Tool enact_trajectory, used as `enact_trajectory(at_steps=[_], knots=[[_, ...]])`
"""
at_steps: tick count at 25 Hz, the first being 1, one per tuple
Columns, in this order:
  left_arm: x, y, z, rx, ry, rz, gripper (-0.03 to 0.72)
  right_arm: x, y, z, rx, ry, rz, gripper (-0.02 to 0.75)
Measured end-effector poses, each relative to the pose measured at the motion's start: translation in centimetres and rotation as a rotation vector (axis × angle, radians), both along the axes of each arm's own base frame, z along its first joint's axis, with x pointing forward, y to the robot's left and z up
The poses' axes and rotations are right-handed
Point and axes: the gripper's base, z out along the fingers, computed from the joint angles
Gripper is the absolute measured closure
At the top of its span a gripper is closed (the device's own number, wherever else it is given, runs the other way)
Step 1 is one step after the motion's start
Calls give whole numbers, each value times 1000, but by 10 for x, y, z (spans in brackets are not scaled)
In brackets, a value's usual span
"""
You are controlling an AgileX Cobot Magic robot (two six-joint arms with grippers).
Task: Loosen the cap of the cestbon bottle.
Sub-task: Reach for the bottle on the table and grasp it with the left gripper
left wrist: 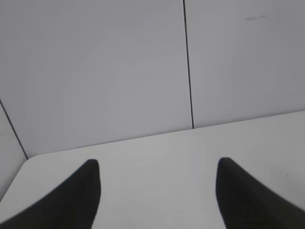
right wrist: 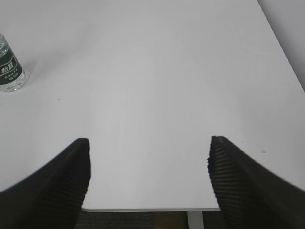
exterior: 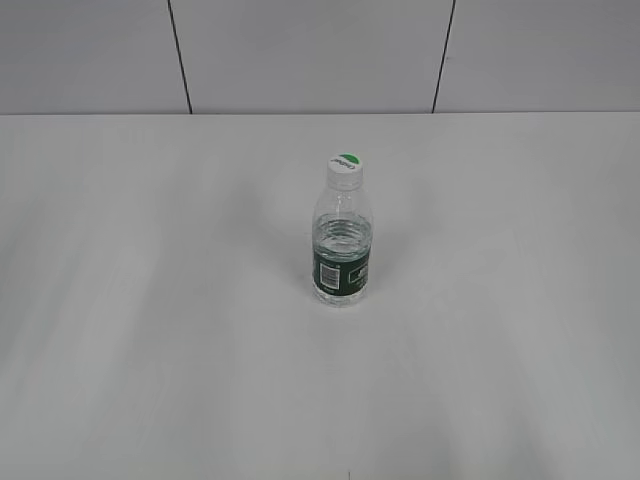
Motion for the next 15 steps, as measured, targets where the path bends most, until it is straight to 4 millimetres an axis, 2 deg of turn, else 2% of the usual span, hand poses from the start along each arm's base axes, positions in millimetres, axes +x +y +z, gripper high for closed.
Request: enact_trajectory(at_steps=[15], knots=[[2, 0, -3, -1, 7, -1, 230, 0, 0, 0, 0, 0, 0, 150]])
